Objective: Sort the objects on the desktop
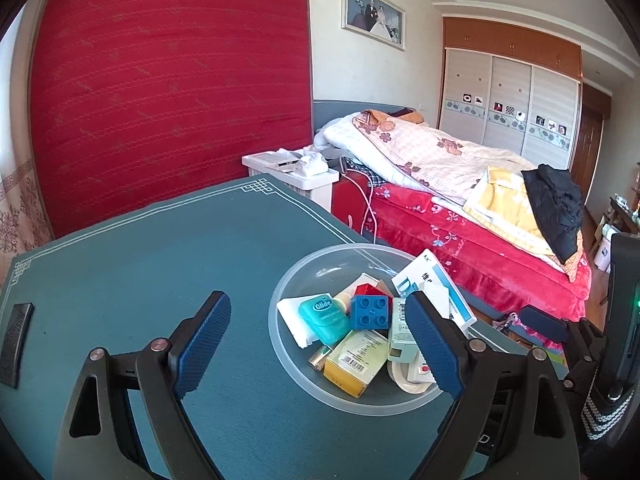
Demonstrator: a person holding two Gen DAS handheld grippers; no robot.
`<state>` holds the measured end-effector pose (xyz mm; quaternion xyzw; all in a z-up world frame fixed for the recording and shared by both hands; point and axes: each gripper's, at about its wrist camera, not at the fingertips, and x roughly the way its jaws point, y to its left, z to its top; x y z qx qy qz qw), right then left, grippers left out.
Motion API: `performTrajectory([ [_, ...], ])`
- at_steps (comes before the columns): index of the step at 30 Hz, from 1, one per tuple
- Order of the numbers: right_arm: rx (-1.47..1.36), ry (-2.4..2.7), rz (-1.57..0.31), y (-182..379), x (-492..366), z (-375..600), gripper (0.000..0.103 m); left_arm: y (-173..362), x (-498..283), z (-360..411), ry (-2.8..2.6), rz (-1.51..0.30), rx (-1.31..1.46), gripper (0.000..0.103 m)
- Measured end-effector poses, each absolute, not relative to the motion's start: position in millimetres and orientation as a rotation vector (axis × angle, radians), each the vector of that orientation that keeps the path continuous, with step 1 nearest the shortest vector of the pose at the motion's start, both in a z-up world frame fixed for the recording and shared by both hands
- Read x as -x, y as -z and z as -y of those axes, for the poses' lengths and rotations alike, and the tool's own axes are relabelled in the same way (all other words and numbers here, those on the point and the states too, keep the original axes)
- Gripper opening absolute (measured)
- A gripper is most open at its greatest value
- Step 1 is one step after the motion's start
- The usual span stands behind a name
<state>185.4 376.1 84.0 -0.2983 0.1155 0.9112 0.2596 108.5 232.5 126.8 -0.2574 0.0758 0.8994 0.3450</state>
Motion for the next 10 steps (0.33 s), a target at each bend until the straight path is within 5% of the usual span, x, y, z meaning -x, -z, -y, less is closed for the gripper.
performTrajectory([
  [10,0.825,-2.476,-0.319,-79.2,-183.9,-374.1,0.103,-124.6,-104.7,-229.7,-2.325,-0.173,0.684,0.091],
])
